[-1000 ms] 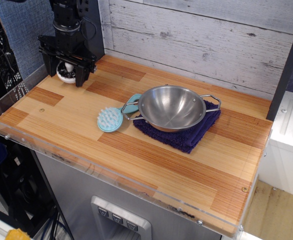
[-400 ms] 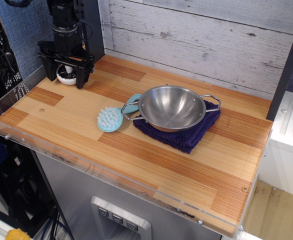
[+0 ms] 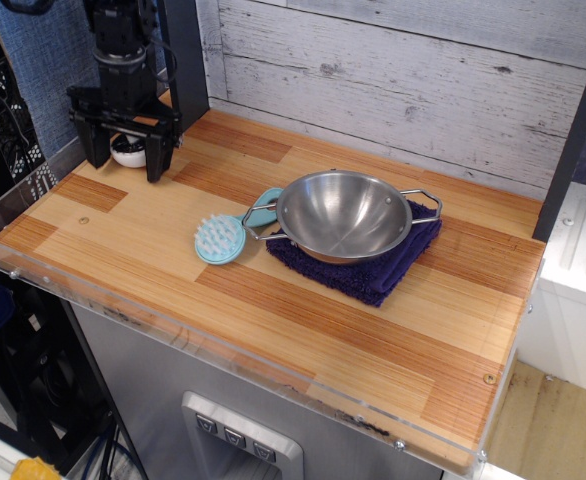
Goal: Move the black and white object to the left top of the table.
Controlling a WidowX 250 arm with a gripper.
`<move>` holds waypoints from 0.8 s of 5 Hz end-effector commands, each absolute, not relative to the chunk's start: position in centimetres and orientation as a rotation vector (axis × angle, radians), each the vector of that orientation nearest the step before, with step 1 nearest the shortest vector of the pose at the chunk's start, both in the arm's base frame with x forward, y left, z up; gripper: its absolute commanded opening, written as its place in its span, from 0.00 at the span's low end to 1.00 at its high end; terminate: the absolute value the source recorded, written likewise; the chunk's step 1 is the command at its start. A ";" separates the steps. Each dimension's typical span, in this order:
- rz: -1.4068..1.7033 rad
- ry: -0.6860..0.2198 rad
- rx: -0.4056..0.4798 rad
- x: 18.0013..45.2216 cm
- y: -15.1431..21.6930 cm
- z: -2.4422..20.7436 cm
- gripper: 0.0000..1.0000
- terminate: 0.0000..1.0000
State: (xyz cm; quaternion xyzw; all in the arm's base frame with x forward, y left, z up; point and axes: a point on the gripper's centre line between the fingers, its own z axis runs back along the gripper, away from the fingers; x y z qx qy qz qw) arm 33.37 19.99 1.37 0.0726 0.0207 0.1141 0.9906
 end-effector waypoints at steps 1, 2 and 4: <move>0.221 -0.118 0.135 30.9 17.5 10.0 1.00 0.00; 0.145 -0.158 0.085 30.3 14.0 14.4 1.00 0.00; -0.067 -0.114 0.034 30.3 10.0 15.8 1.00 0.00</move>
